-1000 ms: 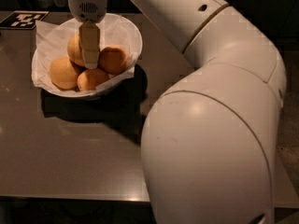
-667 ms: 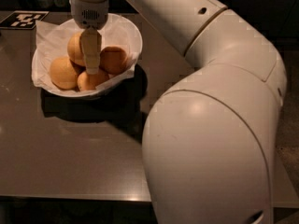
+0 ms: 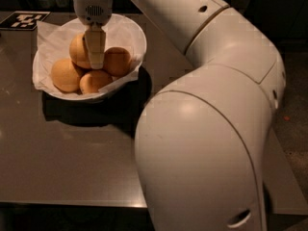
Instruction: Pick orange from white bowl
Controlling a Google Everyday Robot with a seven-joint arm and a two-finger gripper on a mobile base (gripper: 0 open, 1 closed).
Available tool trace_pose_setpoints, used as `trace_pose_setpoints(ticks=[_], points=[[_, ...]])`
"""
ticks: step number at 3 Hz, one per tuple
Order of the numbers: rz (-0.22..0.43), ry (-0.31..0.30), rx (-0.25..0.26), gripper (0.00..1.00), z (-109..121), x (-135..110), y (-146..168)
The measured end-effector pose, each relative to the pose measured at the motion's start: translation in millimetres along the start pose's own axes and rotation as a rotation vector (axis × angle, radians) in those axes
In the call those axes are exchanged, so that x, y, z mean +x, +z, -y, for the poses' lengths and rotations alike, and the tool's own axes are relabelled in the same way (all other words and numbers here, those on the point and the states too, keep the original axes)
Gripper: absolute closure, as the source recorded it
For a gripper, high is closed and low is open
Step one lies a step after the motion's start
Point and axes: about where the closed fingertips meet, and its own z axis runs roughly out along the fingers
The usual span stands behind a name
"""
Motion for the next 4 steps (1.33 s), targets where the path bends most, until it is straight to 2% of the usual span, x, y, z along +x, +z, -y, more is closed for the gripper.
trace_pose_setpoints(ticks=[3, 4], points=[[0.039, -0.006, 0.071, 0.98, 15, -13, 3], [0.086, -0.009, 0.148, 1.0, -2, -13, -22]])
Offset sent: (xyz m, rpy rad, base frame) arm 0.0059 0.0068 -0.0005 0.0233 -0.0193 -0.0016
